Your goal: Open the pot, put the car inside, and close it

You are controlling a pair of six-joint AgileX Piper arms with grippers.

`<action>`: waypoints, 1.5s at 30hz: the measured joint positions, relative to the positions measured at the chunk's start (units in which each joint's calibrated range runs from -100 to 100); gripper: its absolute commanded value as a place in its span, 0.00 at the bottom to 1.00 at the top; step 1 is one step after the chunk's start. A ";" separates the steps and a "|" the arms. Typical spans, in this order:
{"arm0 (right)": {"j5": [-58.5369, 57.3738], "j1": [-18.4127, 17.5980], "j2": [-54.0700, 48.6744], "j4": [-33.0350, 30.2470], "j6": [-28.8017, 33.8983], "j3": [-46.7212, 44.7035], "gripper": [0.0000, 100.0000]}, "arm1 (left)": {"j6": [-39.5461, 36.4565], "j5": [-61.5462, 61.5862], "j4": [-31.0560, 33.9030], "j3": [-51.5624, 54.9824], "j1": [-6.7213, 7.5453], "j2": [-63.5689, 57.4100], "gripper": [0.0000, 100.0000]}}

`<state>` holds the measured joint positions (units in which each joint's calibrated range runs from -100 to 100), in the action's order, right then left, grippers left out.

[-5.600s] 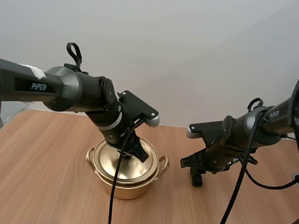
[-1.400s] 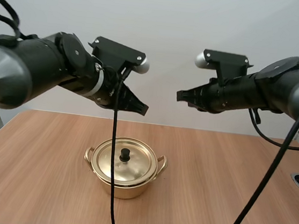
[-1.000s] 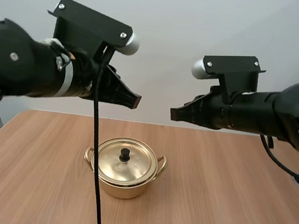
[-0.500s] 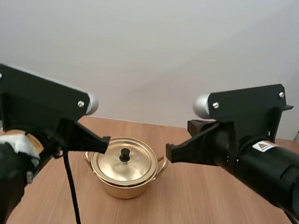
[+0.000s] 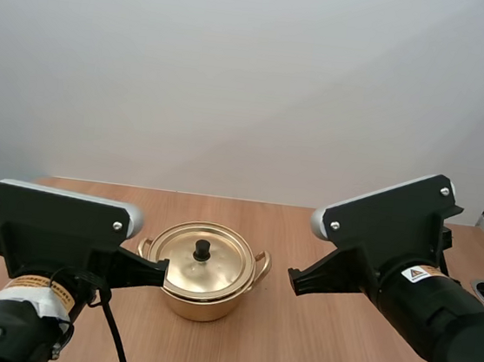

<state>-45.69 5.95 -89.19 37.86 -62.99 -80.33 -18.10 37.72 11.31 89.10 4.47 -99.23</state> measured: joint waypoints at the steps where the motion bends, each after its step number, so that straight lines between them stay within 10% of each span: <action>1: 1.08 0.00 0.00 0.15 -1.37 -1.08 0.00 | 0.00 -0.84 0.00 1.32 0.00 0.00 0.00; 15: 20.06 -0.63 -10.77 11.27 -13.98 -16.15 0.00 | 0.69 -11.39 -3.83 10.90 0.00 -0.10 0.00; 26: 36.65 -5.85 -10.81 -6.09 0.82 -19.67 0.00 | 0.69 -11.39 -3.90 10.90 0.00 -0.10 0.00; 45: 14.14 -6.58 -10.81 -37.39 29.18 -19.67 0.00 | 0.69 -11.39 -3.90 10.90 0.00 -0.10 0.00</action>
<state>-31.55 -0.63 -100.00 0.47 -33.81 -100.00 -17.40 26.33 7.41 100.00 4.47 -99.33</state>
